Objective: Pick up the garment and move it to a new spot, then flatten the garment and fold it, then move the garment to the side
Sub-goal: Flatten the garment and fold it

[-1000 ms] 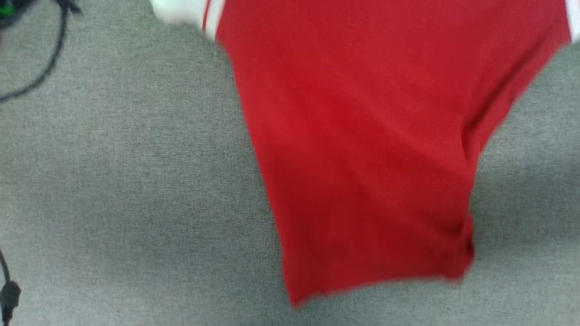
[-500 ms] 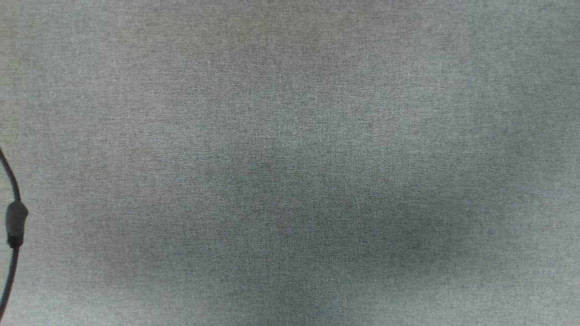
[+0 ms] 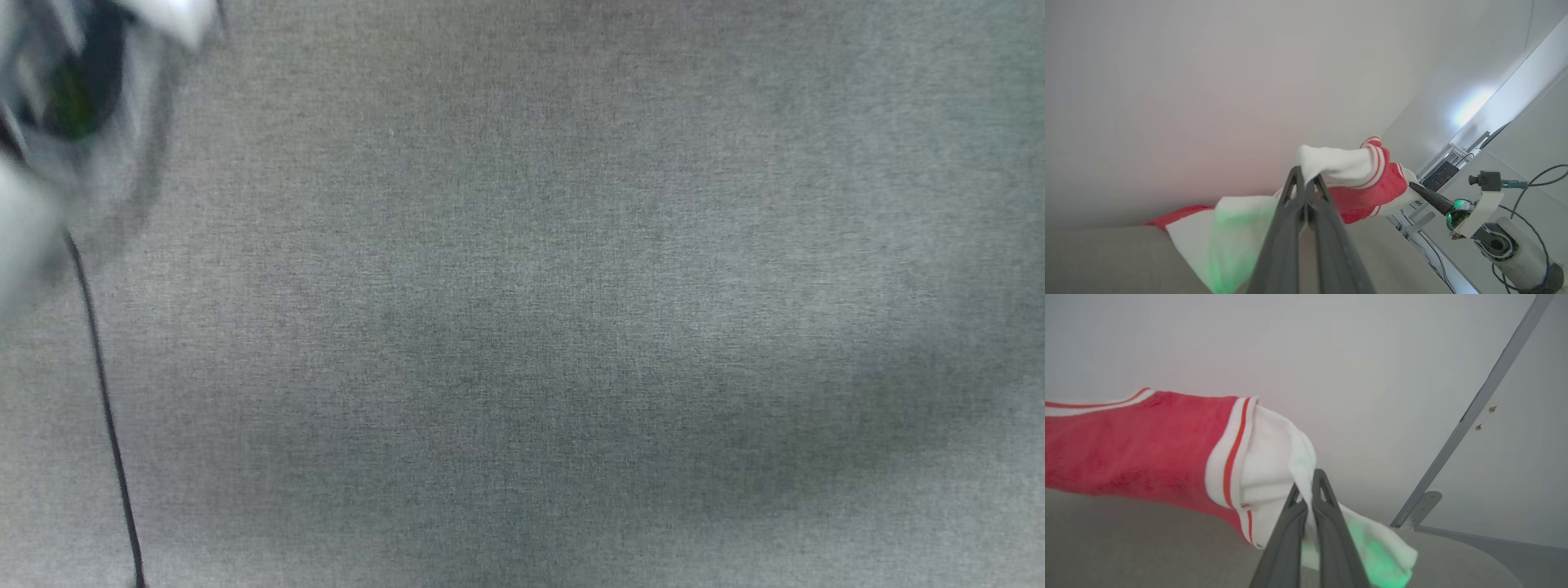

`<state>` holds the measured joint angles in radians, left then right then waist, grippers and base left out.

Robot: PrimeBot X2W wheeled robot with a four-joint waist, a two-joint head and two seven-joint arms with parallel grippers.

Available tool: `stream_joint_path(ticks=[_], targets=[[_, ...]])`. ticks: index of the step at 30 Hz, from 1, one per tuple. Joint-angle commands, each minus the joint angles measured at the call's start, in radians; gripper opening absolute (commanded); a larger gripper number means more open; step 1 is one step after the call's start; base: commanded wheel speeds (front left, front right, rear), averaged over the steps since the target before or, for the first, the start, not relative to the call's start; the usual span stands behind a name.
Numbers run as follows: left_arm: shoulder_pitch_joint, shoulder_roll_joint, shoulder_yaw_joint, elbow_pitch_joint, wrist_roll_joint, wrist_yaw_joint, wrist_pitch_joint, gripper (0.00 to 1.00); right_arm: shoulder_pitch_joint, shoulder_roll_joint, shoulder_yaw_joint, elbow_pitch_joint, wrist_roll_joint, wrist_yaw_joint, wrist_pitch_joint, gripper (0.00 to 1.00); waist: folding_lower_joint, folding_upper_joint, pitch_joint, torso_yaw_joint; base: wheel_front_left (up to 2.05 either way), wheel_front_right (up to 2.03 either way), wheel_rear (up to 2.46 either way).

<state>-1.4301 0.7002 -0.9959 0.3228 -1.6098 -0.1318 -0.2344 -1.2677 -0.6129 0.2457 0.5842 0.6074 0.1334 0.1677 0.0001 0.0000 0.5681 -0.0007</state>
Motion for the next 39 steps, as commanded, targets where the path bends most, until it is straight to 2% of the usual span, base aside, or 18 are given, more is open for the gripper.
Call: stream_joint_path(ticks=[1, 3, 6, 11, 14, 19, 23, 28, 34, 39], targets=[[0.092, 0.03, -0.002, -0.066, 0.004, 0.003, -0.015, 0.0, 0.101, -0.013, 0.003, -0.051, 0.031, -0.005, 0.004, 0.0, -0.0001, 0.0, -0.015, -0.005, 0.0, 0.0, 0.0], [0.216, 0.063, -0.001, -0.159, 0.007, 0.003, -0.025, 0.0, 0.238, -0.036, -0.002, -0.13, 0.072, -0.005, 0.018, 0.0, -0.0001, 0.0, -0.027, -0.003, 0.0, 0.0, 0.0], [0.385, 0.107, -0.008, -0.237, 0.072, 0.003, -0.032, 0.0, 0.455, -0.064, -0.026, -0.258, 0.122, -0.005, 0.041, 0.0, -0.0001, 0.0, -0.048, 0.002, 0.0, 0.0, 0.0], [0.651, 0.086, 0.093, -0.309, 0.146, 0.003, -0.032, 0.0, 0.77, -0.083, -0.106, -0.459, 0.156, -0.005, 0.109, 0.0, -0.0001, 0.0, -0.086, 0.011, 0.0, 0.0, 0.0], [0.771, 0.068, 0.135, -0.349, 0.188, 0.003, -0.033, 0.0, 0.924, -0.071, -0.163, -0.557, 0.161, -0.005, 0.168, 0.0, -0.0001, 0.0, -0.111, 0.017, 0.0, 0.0, 0.0], [0.935, 0.078, 0.162, -0.372, 0.261, 0.003, -0.033, 0.0, 1.13, -0.038, -0.242, -0.689, 0.152, -0.003, 0.265, 0.0, -0.0001, 0.0, -0.15, 0.024, 0.0, 0.0, 0.0], [1.075, 0.096, 0.174, -0.417, 0.286, 0.003, -0.033, 0.0, 1.294, 0.013, -0.3, -0.782, 0.164, -0.003, 0.347, 0.0, -0.0001, 0.0, -0.171, 0.023, 0.0, 0.0, 0.0], [1.217, 0.12, 0.241, -0.493, 0.285, 0.003, -0.033, 0.0, 1.46, 0.034, -0.373, -0.874, 0.17, -0.003, 0.408, 0.0, -0.0001, 0.0, -0.173, 0.029, 0.0, 0.0, 0.0], [1.347, 0.15, 0.314, -0.577, 0.299, 0.003, -0.032, 0.0, 1.589, 0.065, -0.453, -0.969, 0.189, -0.003, 0.453, 0.0, -0.0001, 0.0, -0.157, 0.033, 0.0, 0.0, 0.0], [1.353, 0.128, 0.293, -0.567, 0.347, 0.003, -0.032, 0.0, 1.565, 0.081, -0.446, -0.975, 0.178, -0.003, 0.468, 0.0, -0.0001, 0.0, -0.147, 0.029, 0.0, 0.0, 0.0]])
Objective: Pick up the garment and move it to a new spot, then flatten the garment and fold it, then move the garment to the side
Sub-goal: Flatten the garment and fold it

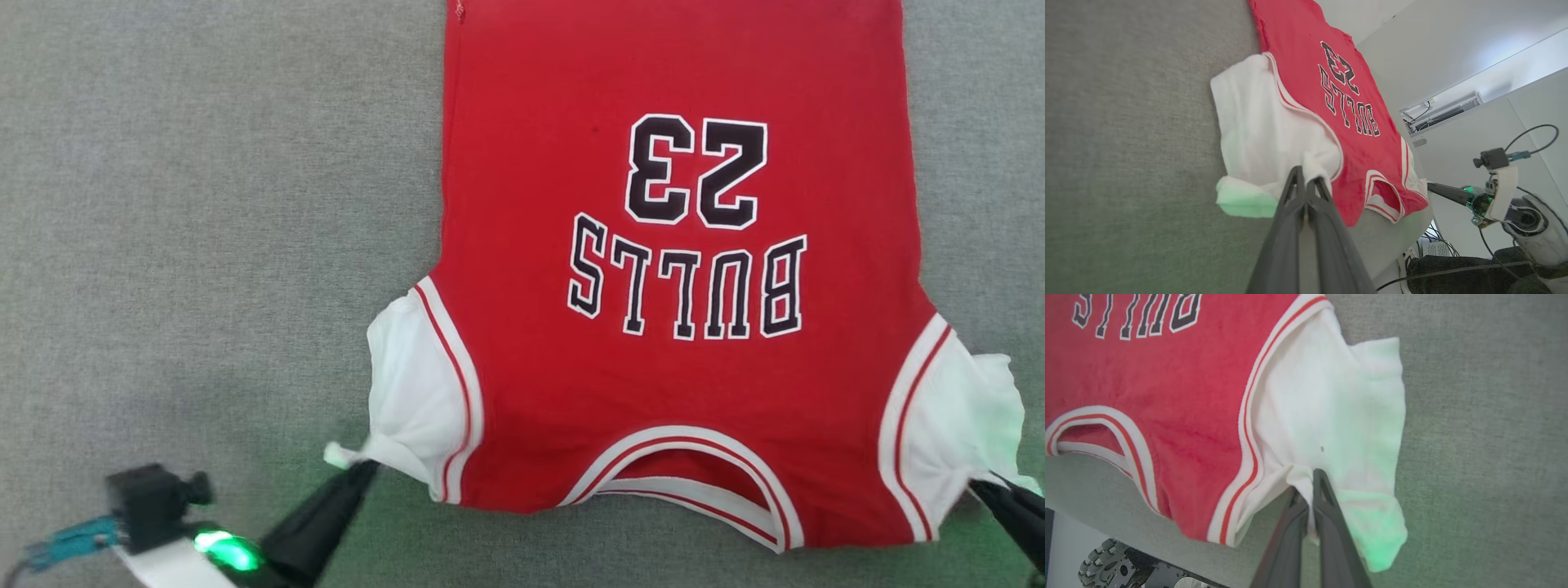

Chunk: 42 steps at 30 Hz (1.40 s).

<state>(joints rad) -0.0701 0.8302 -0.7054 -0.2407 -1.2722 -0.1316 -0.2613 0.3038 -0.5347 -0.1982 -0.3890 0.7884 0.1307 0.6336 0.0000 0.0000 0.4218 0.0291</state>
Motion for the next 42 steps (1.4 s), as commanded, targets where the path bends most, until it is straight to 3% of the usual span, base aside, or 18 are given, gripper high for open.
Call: stream_joint_path(ticks=[1, 9, 19, 20, 21, 22, 27, 33, 39, 42], targets=[[-0.015, -0.015, -0.014, 0.005, 0.015, 0.002, -0.005, 0.0, -0.025, 0.001, 0.013, 0.009, -0.005, 0.0, 0.004, 0.0, 0.0, 0.0, -0.001, -0.003, 0.0, 0.0, 0.0], [-0.113, -0.099, -0.076, 0.158, 0.024, 0.002, -0.005, 0.0, -0.159, -0.029, 0.167, 0.201, -0.043, 0.0, 0.001, 0.0, 0.0, 0.0, 0.013, -0.001, 0.0, 0.0, 0.0], [-0.174, -0.146, -0.101, 0.3, 0.068, 0.002, -0.002, 0.0, -0.268, -0.037, 0.335, 0.375, -0.095, -0.005, -0.06, 0.0, 0.0, 0.0, 0.048, -0.005, 0.0, 0.0, 0.0], [-0.176, -0.149, -0.099, 0.302, 0.069, 0.002, -0.001, 0.0, -0.276, -0.036, 0.332, 0.379, -0.098, -0.005, -0.075, 0.18, 0.0, 0.0, 0.05, -0.007, 0.0, 0.0, 0.0], [-0.177, -0.151, -0.097, 0.304, 0.07, 0.002, -0.001, 0.0, -0.285, -0.028, 0.314, 0.381, -0.098, -0.008, -0.09, 0.68, 0.0, 0.0, 0.052, -0.009, 0.0, 0.0, 0.0], [-0.179, -0.151, -0.096, 0.303, 0.073, 0.002, 0.0, 0.0, -0.291, -0.027, 0.3, 0.375, -0.097, -0.009, -0.098, 1.0, 0.0, 0.0, 0.054, -0.01, 0.0, 0.0, 0.0], [-0.178, -0.158, -0.088, 0.275, 0.08, 0.002, 0.0, 0.0, -0.245, -0.048, 0.215, 0.245, -0.062, -0.009, -0.091, 1.0, 0.0, 0.0, 0.061, -0.005, 0.0, 0.0, 0.0], [-0.154, -0.172, -0.075, 0.234, 0.109, 0.002, -0.001, 0.0, -0.17, -0.064, -0.01, -0.001, 0.001, 0.0, -0.037, 1.0, 0.0, 0.0, 0.064, 0.021, 0.0, 0.0, 0.0], [-0.18, -0.189, -0.104, 0.204, 0.139, 0.001, -0.003, 0.0, -0.281, -0.105, -0.158, -0.058, 0.022, 0.0, 0.073, 1.0, 0.0, 0.0, 0.087, 0.077, 0.0, 0.0, 0.0], [-0.207, -0.195, -0.119, 0.191, 0.146, 0.002, -0.003, 0.0, -0.414, -0.158, -0.168, -0.021, 0.036, 0.0, 0.153, 1.0, 0.0, 0.0, 0.117, 0.113, 0.0, 0.0, 0.0]])
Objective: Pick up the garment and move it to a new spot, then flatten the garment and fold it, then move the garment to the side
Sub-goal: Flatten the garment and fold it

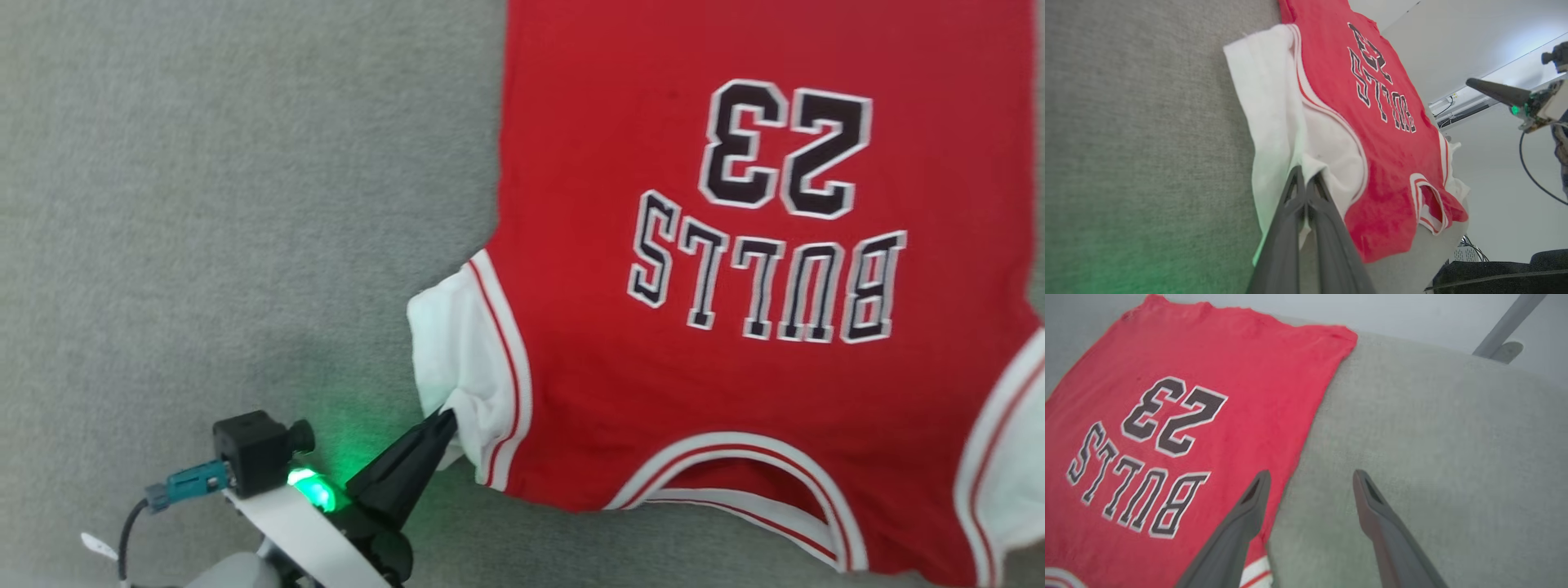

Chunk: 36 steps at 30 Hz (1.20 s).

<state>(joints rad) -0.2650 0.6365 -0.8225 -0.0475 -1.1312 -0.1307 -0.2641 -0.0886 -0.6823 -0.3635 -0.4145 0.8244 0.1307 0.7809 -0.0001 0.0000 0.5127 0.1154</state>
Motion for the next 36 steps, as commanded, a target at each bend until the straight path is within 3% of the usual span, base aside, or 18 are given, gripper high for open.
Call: stream_joint_path(ticks=[1, 7, 14, 19, 25, 27, 36], targets=[[-0.022, -0.007, -0.008, -0.008, 0.007, 0.001, 0.0, 0.0, -0.076, -0.033, 0.004, 0.028, -0.005, 0.0, 0.031, 1.0, 0.0001, 0.0, 0.04, 0.04, 0.0, 0.0, 0.0], [-0.088, -0.044, -0.047, -0.016, 0.019, 0.001, 0.0, 0.0, -0.466, -0.116, 0.137, 0.261, -0.117, 0.0, 0.126, 1.0, 0.0001, 0.0, 0.119, 0.112, 0.0, 0.0, 0.0], [-0.129, -0.094, -0.071, 0.014, 0.017, 0.001, 0.001, 0.0, -0.826, -0.091, 0.284, 0.599, -0.308, 0.0, 0.238, 1.0, 0.0001, 0.0, 0.163, 0.181, 0.0, 0.0, 0.0], [-0.139, -0.12, -0.079, 0.013, 0.022, 0.002, 0.003, 0.0, -0.965, -0.064, 0.321, 0.744, -0.344, 0.0, 0.336, 1.0, 0.0001, 0.0, 0.2, 0.202, 0.0, 0.0, 0.0], [-0.169, -0.143, -0.093, 0.016, 0.022, 0.002, 0.005, 0.0, -1.011, -0.038, 0.368, 0.836, -0.344, 0.0, 0.451, 1.0, 0.0001, 0.0, 0.23, 0.211, 0.0, 0.0, 0.0], [-0.178, -0.145, -0.093, 0.018, 0.02, 0.002, 0.005, 0.0, -1.013, -0.033, 0.382, 0.838, -0.332, 0.0, 0.467, 0.0, 0.0001, 0.0, 0.234, 0.21, 0.0, 0.0, 0.0], [-0.159, -0.128, -0.03, 0.026, 0.033, 0.002, 0.002, 0.0, -0.983, -0.078, 0.391, 0.786, -0.269, 0.0, 0.392, 0.0, 0.0001, 0.0, 0.163, 0.176, 0.0, 0.0, 0.0]])
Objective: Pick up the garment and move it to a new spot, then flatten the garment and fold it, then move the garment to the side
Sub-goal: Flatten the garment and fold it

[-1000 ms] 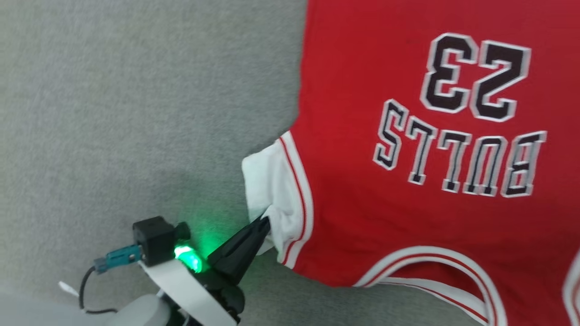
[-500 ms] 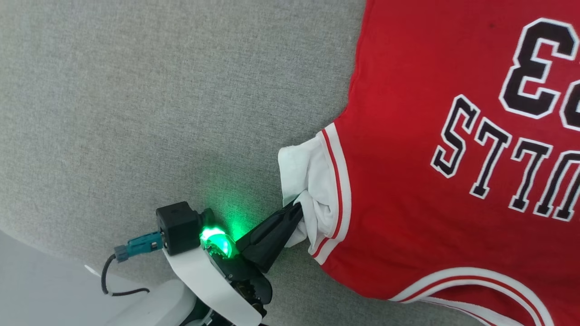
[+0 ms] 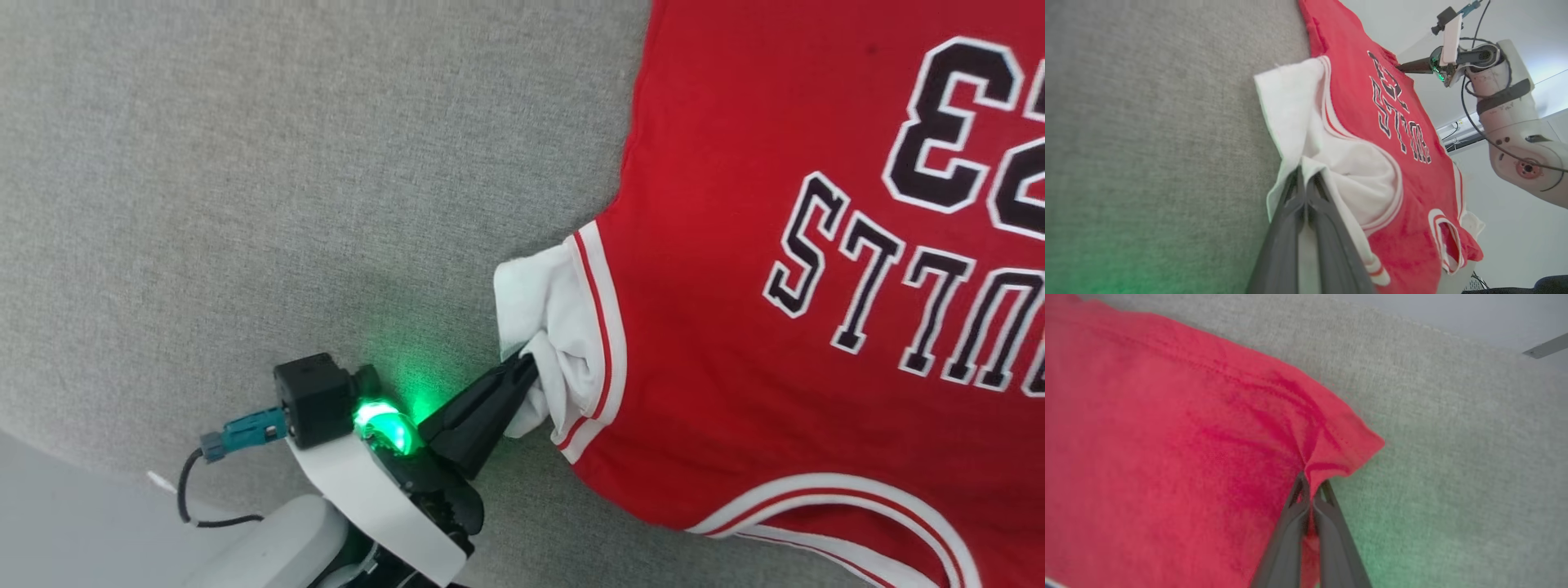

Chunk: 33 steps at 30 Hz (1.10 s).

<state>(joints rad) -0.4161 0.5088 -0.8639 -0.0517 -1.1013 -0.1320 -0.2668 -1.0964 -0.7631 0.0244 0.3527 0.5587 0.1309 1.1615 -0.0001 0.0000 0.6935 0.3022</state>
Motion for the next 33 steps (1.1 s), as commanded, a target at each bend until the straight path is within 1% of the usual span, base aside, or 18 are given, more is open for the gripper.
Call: stream_joint_path(ticks=[1, 4, 8, 11, 14, 17, 19, 22, 25, 29, 33], targets=[[0.002, 0.005, 0.022, 0.03, 0.003, 0.003, 0.005, 0.0, 0.04, -0.011, 0.007, 0.001, 0.012, 0.0, 0.001, 0.0, 0.0001, 0.0, -0.033, -0.016, 0.0, 0.0, 0.0], [0.033, 0.022, 0.049, 0.025, 0.009, 0.003, 0.003, 0.0, 0.1, -0.052, 0.019, -0.062, 0.071, 0.0, -0.028, 0.0, 0.0001, 0.0, -0.074, -0.038, 0.0, 0.0, 0.0], [0.068, 0.038, 0.086, 0.016, 0.012, 0.003, 0.003, 0.0, 0.236, -0.093, 0.009, -0.169, 0.172, 0.0, -0.046, 0.0, 0.0001, 0.0, -0.117, -0.08, 0.0, 0.0, 0.0], [0.088, 0.057, 0.114, 0.009, 0.014, 0.003, 0.003, 0.0, 0.372, -0.132, -0.01, -0.267, 0.231, 0.0, -0.053, 0.0, 0.0001, 0.0, -0.14, -0.118, 0.0, 0.0, 0.0], [0.107, 0.078, 0.137, 0.008, 0.016, 0.003, 0.003, 0.0, 0.536, -0.141, -0.046, -0.362, 0.27, 0.0, -0.067, 0.0, 0.0001, 0.0, -0.162, -0.156, 0.0, 0.0, 0.0], [0.125, 0.092, 0.161, 0.009, 0.016, 0.003, 0.003, 0.0, 0.717, -0.12, -0.089, -0.455, 0.297, 0.0, -0.072, 0.0, 0.0001, 0.0, -0.183, -0.192, 0.0, 0.0, 0.0], [0.137, 0.101, 0.173, 0.008, 0.015, 0.003, 0.003, 0.0, 0.84, -0.095, -0.126, -0.516, 0.307, 0.0, -0.069, 0.0, 0.0001, 0.0, -0.194, -0.212, 0.0, 0.0, 0.0], [0.154, 0.113, 0.193, 0.007, 0.012, 0.003, 0.003, 0.0, 1.026, -0.043, -0.17, -0.61, 0.305, 0.0, -0.058, 0.0, 0.0001, 0.0, -0.206, -0.237, 0.0, 0.0, 0.0], [0.171, 0.121, 0.215, 0.007, 0.006, 0.003, 0.003, 0.0, 1.179, 0.022, -0.195, -0.702, 0.284, 0.0, -0.056, 0.0, 0.0001, 0.0, -0.217, -0.262, 0.0, 0.0, 0.0], [0.194, 0.131, 0.235, 0.008, 0.004, 0.003, 0.003, 0.0, 1.329, 0.098, -0.179, -0.797, 0.255, 0.0, -0.052, 0.0, 0.0001, 0.0, -0.23, -0.284, 0.0, 0.0, 0.0], [0.197, 0.141, 0.239, 0.004, -0.001, 0.003, 0.003, 0.0, 1.41, 0.155, -0.143, -0.857, 0.226, 0.0, -0.037, 0.0, 0.0001, 0.0, -0.233, -0.29, 0.0, 0.0, 0.0]])
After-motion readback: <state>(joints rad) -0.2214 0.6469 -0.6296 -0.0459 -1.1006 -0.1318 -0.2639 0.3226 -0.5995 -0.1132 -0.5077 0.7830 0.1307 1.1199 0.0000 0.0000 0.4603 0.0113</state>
